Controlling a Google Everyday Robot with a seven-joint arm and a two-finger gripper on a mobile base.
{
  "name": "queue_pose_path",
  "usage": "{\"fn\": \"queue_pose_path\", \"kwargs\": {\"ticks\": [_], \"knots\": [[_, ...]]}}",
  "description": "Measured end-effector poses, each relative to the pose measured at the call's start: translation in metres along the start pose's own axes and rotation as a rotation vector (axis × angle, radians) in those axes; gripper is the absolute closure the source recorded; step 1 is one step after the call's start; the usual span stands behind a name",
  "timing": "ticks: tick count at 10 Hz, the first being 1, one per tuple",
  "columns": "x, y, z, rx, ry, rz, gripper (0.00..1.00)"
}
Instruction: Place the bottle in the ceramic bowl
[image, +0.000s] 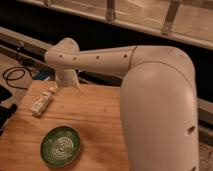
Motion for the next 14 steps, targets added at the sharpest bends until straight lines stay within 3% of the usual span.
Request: {"fn": "queue_pose_path", "kwargs": {"ticks": [2, 3, 5, 7, 9, 11, 14], "knots": [[-0.019, 0.032, 0.003, -0.038, -0.015, -0.065, 0.35], [-0.019, 0.032, 0.003, -0.038, -0.015, -0.065, 0.35], [-0.02, 0.027, 0.003, -0.032, -0.016, -0.059, 0.35], [-0.006, 0.019, 0.004, -0.018, 0.008, -0.011, 0.35], [0.018, -0.008, 0.006, 0.012, 0.028, 0.051, 0.35], [0.03, -0.025, 0.011, 0.023, 0.043, 0.066, 0.35], [0.022, -0.025, 0.029, 0.031, 0.064, 0.052, 0.35]]}}
